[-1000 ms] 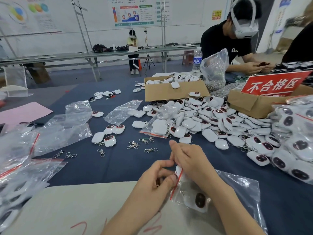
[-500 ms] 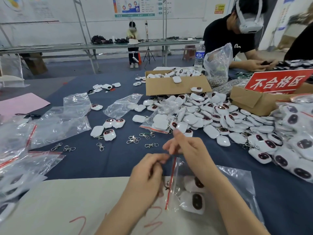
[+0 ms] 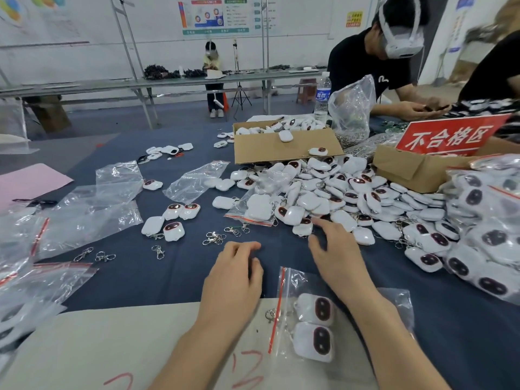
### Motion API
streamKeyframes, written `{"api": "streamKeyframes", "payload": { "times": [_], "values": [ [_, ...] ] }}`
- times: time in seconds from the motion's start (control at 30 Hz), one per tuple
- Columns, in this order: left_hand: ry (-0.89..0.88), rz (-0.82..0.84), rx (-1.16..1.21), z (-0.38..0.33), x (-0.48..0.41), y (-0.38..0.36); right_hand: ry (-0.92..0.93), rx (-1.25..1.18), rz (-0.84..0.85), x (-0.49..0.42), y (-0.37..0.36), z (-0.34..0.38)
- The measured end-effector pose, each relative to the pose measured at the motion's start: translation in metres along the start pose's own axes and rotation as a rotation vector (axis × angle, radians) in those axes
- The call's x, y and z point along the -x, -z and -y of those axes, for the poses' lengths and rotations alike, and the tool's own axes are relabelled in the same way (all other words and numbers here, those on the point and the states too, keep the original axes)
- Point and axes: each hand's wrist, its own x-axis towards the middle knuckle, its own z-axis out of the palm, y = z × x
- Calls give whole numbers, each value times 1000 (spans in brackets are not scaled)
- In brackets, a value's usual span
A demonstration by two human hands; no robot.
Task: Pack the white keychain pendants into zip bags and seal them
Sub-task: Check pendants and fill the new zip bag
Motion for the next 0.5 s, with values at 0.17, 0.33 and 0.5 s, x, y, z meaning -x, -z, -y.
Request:
{"api": "streamKeyframes", "payload": {
  "times": [0.17,0.33,0.5],
  "values": [
    [20,-26,-238,-6,-35,-9,72,270,75,0,-4,-1],
    [-224,9,-237,-16,-61,-24,109,242,65,-2,-8,-4],
    [-246,73,-105,-15,-63,-29,122,141,63,-7,-8,-9]
  ]
}}
